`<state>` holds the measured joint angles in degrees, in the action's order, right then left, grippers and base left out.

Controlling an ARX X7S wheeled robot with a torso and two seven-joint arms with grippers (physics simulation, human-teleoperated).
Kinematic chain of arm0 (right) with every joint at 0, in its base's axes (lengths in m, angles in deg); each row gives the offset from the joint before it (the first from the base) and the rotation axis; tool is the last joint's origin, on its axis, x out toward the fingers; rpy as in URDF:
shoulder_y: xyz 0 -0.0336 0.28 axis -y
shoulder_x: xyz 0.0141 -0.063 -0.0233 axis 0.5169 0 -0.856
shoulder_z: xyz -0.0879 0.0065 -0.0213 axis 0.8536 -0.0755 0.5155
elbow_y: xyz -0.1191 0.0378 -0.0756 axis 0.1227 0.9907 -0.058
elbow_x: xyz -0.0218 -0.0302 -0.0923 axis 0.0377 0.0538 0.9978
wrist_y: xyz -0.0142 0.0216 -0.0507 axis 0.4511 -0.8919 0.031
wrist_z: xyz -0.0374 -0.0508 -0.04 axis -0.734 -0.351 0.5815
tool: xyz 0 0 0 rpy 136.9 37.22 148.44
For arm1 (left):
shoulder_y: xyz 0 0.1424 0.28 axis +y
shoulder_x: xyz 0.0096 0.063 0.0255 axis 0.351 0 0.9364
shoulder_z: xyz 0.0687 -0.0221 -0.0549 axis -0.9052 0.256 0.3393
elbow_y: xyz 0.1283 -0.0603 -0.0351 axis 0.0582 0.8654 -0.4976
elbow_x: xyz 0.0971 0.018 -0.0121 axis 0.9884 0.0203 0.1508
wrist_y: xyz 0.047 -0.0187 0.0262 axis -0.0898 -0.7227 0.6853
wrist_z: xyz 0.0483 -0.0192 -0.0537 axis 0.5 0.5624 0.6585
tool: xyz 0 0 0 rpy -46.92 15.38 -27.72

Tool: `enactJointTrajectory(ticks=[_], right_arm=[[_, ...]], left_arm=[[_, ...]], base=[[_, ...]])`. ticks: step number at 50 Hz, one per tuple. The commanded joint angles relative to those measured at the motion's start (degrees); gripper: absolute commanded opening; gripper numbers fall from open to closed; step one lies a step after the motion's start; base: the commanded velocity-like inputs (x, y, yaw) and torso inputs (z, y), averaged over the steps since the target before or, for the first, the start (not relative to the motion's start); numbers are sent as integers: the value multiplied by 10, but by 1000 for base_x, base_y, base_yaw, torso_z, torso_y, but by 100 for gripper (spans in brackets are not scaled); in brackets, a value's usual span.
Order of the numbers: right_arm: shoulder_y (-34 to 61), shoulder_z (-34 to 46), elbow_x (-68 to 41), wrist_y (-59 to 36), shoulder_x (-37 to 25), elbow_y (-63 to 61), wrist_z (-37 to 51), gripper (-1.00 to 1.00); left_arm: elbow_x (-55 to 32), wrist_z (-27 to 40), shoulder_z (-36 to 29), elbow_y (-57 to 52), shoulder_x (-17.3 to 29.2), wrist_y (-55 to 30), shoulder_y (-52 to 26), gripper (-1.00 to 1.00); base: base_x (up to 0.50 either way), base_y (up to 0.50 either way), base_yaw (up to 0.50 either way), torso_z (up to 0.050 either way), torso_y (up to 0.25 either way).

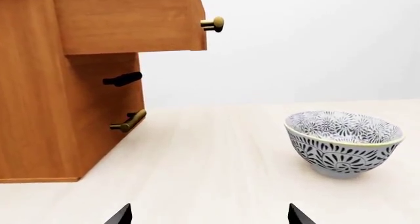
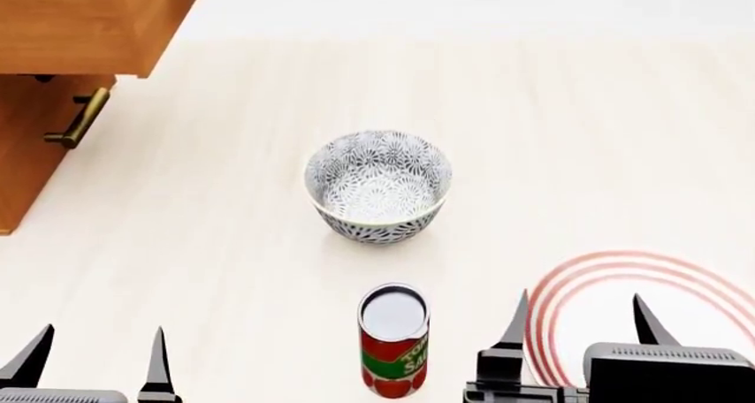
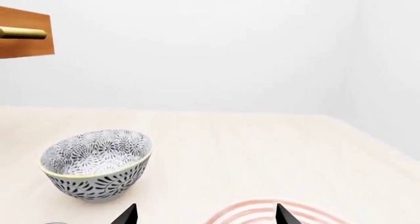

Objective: Put the bowl on the plate.

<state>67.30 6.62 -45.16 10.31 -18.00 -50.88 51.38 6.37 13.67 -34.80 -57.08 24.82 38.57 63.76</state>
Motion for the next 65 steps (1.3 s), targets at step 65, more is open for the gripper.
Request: enactJointTrajectory(ticks=[65], right_arm=[[11, 9, -36, -10, -25, -6, -7, 100]], left_arm=[[-15, 22, -21, 10, 17, 2, -12, 100]], base=[[71, 0, 0, 0, 0]])
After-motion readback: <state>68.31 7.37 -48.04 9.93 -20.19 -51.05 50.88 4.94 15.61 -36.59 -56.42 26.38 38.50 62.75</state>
